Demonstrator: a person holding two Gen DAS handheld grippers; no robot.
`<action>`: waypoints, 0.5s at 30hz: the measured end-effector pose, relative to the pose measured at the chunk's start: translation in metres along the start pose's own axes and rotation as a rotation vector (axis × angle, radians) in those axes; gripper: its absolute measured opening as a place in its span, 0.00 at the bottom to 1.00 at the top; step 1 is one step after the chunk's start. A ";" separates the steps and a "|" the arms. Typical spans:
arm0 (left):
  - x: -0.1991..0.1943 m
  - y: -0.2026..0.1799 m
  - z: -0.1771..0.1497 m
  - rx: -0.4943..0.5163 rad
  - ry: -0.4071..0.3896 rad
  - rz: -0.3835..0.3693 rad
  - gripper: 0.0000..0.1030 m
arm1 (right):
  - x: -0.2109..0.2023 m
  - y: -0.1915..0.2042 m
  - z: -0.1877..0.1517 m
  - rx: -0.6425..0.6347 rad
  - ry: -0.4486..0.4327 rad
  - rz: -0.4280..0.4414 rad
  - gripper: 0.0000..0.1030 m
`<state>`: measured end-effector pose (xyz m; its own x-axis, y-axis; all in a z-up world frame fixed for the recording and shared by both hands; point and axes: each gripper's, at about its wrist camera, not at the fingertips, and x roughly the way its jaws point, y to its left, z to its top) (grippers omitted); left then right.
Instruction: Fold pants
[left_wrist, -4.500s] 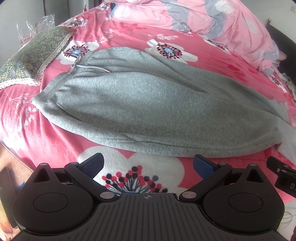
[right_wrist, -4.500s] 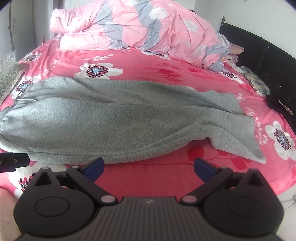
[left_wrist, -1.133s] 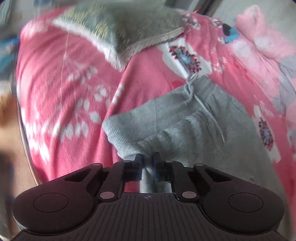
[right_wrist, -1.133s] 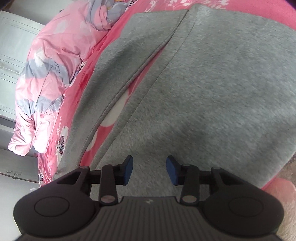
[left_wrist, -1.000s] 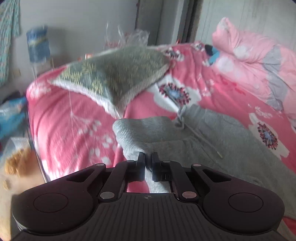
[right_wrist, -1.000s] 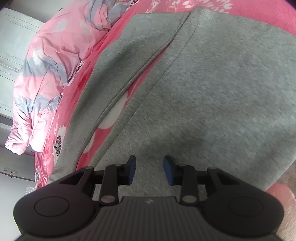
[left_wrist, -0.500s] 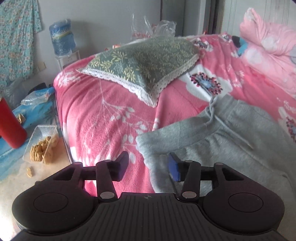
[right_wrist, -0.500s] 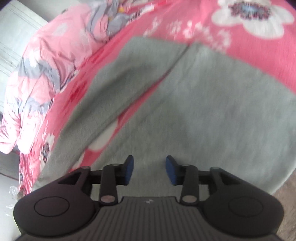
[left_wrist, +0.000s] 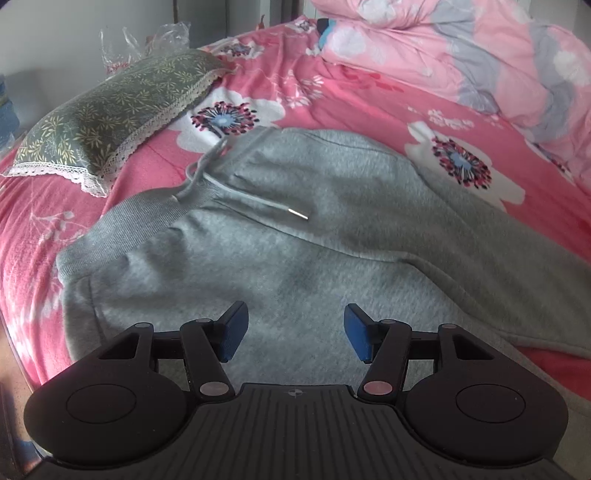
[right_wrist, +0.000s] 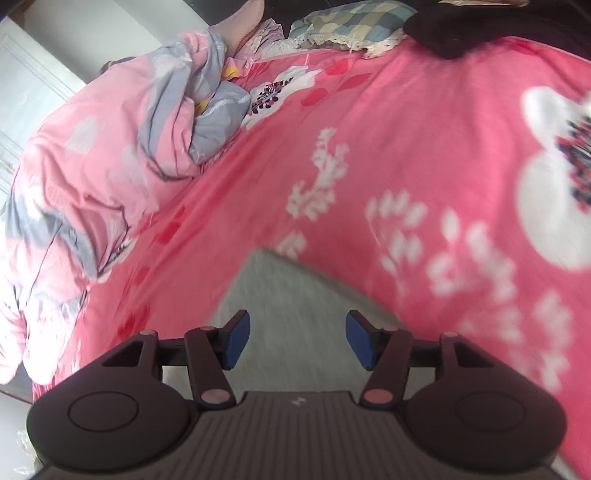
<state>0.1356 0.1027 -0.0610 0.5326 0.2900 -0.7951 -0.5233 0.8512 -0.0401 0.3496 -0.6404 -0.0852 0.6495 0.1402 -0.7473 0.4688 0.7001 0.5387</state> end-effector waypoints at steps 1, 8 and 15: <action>0.003 -0.003 0.000 0.008 0.009 0.009 1.00 | 0.012 0.004 0.011 0.001 -0.002 -0.014 1.00; 0.014 -0.003 0.002 0.026 0.030 0.071 1.00 | 0.095 0.026 0.048 -0.058 0.109 -0.156 1.00; 0.021 -0.001 0.004 0.009 0.043 0.064 1.00 | 0.066 0.073 -0.003 -0.486 0.194 -0.211 1.00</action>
<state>0.1495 0.1093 -0.0751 0.4692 0.3254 -0.8210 -0.5491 0.8356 0.0174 0.4249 -0.5786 -0.0963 0.4282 0.0564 -0.9019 0.2166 0.9626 0.1630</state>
